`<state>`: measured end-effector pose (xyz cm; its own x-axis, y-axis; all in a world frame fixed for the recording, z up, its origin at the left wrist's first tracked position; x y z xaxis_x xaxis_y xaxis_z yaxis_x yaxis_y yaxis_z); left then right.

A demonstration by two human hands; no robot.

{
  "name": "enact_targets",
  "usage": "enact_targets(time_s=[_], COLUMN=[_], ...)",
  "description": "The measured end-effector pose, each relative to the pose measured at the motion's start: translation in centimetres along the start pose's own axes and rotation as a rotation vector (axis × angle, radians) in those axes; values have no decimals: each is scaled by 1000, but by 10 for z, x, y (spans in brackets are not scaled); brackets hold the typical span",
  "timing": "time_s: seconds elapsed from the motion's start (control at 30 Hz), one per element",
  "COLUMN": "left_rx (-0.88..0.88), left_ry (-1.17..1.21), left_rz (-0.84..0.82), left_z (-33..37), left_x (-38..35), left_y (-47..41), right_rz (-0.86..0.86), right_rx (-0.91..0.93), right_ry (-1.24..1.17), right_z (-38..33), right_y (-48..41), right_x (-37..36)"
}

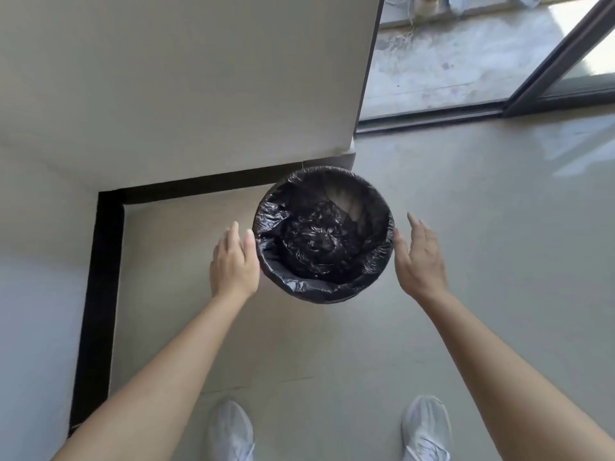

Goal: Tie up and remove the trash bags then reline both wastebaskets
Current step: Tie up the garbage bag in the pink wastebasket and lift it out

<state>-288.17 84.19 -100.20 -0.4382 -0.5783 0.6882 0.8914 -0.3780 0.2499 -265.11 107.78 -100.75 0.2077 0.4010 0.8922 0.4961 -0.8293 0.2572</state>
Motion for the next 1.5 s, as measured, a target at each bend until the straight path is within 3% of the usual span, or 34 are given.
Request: enact_targets(time_s=[0.1,0.17,0.23,0.3,0.37,0.4,0.47,0.6,0.73,0.8,0.9,0.97,1.07,1.13,1.2,1.27,1.37,1.43,1.5], left_rx=[201,423,604,650,660,637,596,493,530,510,445,428,251,99,-49,-246,-540,-590,-592], left_ry=[323,600,958,1280,1446,1464,1435,1353,1415,1400,1336,1247,1175,1066,877,563,94,33,183], left_rz=[108,52,-196,-400,-505,-542,-554,-426,-265,-253,-325,-326,-166,-74,-48,-10,38,-7,-129], left_z=[-51,-93,-130,-138,-127,-119,-109,-92,-86,-79,-59,-45,-23,-5,14,32,51,58,65], left_x=[-39,-68,-100,-116,-115,-111,-98,-73,-62,-62,-58,-51,-39,-33,-32,-31,-35,-38,-38], left_y=[-29,-52,-69,-76,-76,-75,-74,-82,-97,-98,-94,-92,-100,-101,-95,-87,-76,-71,-66], right_rz=[96,82,-64,-333,-532,-545,-486,-264,-132,-269,-629,-704,-529,-387,-320,-282,-133,-55,-35], right_rx=[-95,-186,-311,-401,-362,-347,-382,-576,-686,-615,-474,-341,-231,-231,-112,-39,-132,-193,-233], right_ry=[-199,-300,-410,-713,-933,-985,-1104,-1374,-1305,-1094,-907,-822,-871,-1069,-1190,-1120,-946,-793,-642], right_z=[28,44,58,64,63,64,70,81,93,90,76,61,42,30,15,2,-1,0,2], right_y=[-17,-32,-45,-51,-52,-52,-49,-49,-63,-64,-48,-41,-49,-58,-67,-68,-71,-75,-75], right_x=[-57,-97,-136,-165,-169,-164,-148,-124,-118,-129,-149,-144,-124,-107,-87,-73,-59,-57,-61])
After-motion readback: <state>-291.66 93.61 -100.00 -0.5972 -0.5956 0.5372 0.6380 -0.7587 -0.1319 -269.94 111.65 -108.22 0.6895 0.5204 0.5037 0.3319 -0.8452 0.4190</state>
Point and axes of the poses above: each hand's wrist, its own y-axis away from the middle knuckle, its own x-axis out of the back of the hand, z = x × y, the point moved 4 cm from there along -y, towards the middle knuckle, and after that the axes turned 14 degrees about y, right-handed, at the moved point
